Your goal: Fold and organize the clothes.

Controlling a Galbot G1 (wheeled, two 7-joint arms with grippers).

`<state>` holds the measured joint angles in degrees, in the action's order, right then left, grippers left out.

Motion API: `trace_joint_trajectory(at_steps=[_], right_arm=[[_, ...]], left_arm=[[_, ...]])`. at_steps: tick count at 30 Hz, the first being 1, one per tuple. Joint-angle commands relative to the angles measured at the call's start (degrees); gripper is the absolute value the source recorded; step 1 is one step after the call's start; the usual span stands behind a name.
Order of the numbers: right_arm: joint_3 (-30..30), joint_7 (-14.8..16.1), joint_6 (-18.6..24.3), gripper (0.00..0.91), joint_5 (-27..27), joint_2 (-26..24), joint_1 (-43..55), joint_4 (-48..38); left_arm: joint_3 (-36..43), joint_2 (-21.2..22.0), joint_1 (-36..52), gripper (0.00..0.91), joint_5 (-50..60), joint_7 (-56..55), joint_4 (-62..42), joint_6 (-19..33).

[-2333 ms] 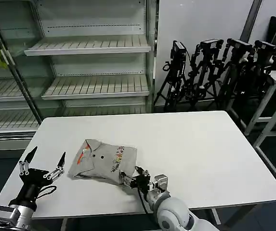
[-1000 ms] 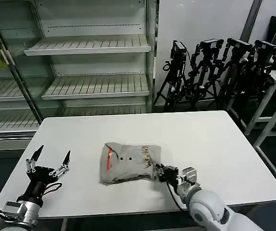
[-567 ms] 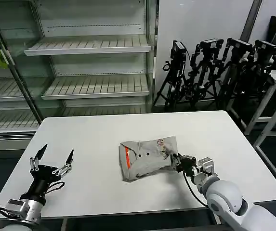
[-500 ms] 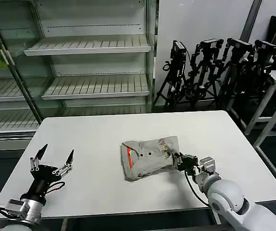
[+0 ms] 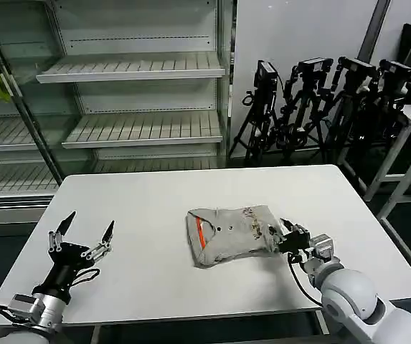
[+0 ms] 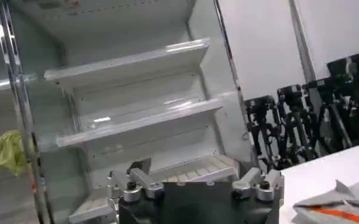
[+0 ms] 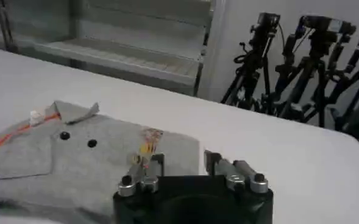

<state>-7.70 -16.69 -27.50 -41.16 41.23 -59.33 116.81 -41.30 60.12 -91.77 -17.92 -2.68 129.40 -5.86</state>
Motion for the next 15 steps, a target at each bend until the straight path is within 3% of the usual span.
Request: trace_joint_trajectory(at_steps=[1, 4, 7, 10, 15], right_arm=[[-6.83, -0.9, -1.22, 0.907, 7.4, -2.55, -9.38, 5.91], [-13.19, -1.02, -1.17, 0.907, 12.94, -3.04, -13.98, 9.59], [-20.95, -1.44, 4.24, 0.907, 16.9, -2.17, -17.62, 12.66], [-28.47, 0.52, 7.97, 0.907, 16.58, -0.62, -18.76, 14.65], [-35.49, 2.57, 11.88, 0.907, 15.62, 2.78, -18.23, 16.73]], left_arm=[[0.47, -0.5, 0.72, 0.907, -2.13, 0.03, 0.95, -0.18], [0.12, -0.94, 2.17, 0.907, -4.31, -0.02, 1.28, -0.16], [-0.55, -1.76, 5.55, 0.907, -8.16, 0.77, 1.56, -0.73], [-1.65, -2.15, 8.75, 0.907, -13.32, 3.42, 2.0, -2.65], [-3.4, -2.43, 15.36, 0.907, -17.15, 9.03, 1.2, -5.75]])
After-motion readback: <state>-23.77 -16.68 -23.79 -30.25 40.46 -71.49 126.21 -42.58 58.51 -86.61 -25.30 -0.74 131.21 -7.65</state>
